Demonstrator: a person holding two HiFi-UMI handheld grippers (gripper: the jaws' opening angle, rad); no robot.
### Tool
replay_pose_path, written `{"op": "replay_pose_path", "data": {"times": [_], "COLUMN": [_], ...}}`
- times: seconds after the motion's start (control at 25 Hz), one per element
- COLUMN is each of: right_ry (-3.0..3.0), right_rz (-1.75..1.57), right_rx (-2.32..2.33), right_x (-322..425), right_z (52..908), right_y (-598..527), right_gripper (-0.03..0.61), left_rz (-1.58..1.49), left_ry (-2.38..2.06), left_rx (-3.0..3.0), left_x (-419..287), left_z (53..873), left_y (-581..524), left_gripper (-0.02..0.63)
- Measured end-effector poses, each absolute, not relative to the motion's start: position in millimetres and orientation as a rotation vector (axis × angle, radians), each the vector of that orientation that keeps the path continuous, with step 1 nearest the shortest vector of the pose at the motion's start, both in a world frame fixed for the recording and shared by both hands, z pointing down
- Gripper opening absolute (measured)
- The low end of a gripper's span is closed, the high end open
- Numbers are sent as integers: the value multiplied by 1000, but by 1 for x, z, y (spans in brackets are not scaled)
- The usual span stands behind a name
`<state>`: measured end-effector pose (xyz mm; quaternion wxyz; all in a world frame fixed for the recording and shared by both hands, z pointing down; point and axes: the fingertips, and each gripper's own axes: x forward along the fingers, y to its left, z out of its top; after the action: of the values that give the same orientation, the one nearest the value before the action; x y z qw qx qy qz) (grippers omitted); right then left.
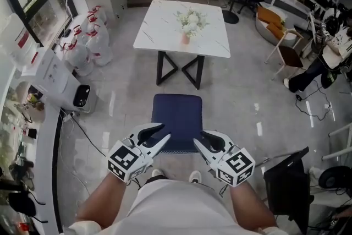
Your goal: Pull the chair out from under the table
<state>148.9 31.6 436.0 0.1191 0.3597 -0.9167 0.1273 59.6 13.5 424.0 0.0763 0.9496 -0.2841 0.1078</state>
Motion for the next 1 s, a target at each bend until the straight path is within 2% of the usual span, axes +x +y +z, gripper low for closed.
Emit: {"op": "replay_pose_path", "data": {"times": [0.44,0.76,1.0], "right_ry": [-2811,-2806,-2788], "right_rz": [310,373,399], "right_rx": [1160,1228,1232], "right_x": [145,153,152], "right_z": [381,391,399], "right_y": [31,31,35], "right_gripper": [71,7,5], "left_rz": [208,189,248], "left_ry": [-923,-938,-948], "left_rx": [2878,2885,2909], "left_x": [56,58,59], "left_z": [388,386,394], "left_y": [21,24,26], "left_gripper": [67,7,6]}}
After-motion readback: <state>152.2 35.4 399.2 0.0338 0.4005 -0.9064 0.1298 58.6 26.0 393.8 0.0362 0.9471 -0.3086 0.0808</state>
